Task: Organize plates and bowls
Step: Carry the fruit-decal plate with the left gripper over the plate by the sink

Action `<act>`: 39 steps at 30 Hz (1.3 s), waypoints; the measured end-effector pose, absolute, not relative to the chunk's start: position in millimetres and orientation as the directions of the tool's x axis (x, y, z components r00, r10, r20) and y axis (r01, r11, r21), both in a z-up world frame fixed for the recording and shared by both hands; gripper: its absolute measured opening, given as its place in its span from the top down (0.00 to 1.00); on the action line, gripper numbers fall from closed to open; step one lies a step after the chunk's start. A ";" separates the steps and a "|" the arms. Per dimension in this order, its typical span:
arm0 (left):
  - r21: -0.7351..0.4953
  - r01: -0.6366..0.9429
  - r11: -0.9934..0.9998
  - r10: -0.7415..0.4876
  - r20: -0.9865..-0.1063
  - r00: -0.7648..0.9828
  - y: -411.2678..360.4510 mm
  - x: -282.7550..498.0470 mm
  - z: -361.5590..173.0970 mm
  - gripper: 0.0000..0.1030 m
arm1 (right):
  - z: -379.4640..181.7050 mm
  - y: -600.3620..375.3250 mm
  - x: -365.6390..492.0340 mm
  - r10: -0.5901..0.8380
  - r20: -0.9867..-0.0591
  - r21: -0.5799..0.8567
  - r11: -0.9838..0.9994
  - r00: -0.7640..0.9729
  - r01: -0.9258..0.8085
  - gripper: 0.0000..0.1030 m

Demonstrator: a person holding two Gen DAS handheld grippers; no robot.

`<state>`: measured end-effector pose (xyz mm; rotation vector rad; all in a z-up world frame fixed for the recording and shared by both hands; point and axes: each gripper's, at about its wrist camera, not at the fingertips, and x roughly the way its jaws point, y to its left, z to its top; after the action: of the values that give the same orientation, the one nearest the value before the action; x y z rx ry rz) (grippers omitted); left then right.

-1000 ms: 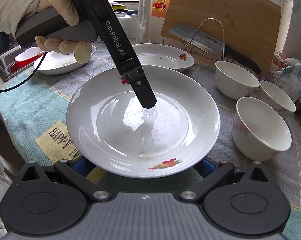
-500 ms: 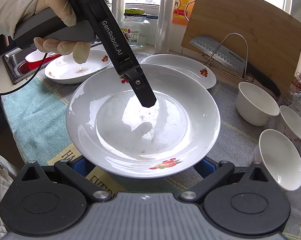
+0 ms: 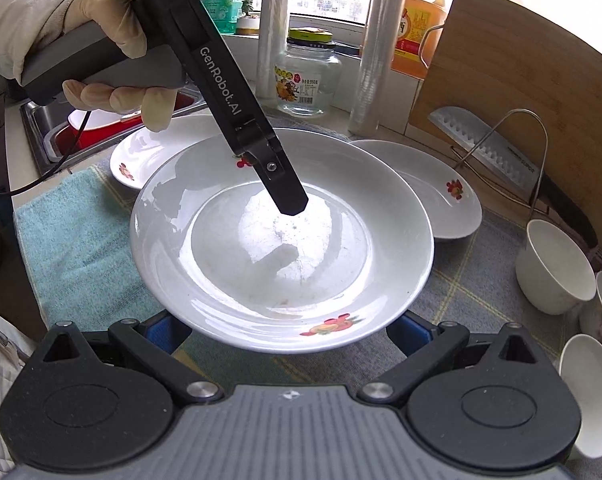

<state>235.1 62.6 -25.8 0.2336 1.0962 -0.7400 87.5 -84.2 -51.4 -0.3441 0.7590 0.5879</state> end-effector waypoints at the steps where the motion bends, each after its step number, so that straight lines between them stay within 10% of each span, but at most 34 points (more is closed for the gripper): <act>1: -0.179 0.640 0.747 -0.427 -0.868 0.254 67.4 235.8 -24.4 0.22 | -50.7 -79.8 89.2 0.376 -0.726 -0.085 0.783 0.576 -0.616 0.00; 39: -0.201 0.469 0.860 -0.379 -0.866 0.325 214.1 259.3 -38.4 0.22 | -60.3 53.1 141.9 0.458 -0.744 -0.080 0.661 0.486 -0.746 0.00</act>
<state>259.3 214.1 -38.4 0.0921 1.1081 -0.5566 141.9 53.1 -60.3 -0.4253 0.7565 0.7596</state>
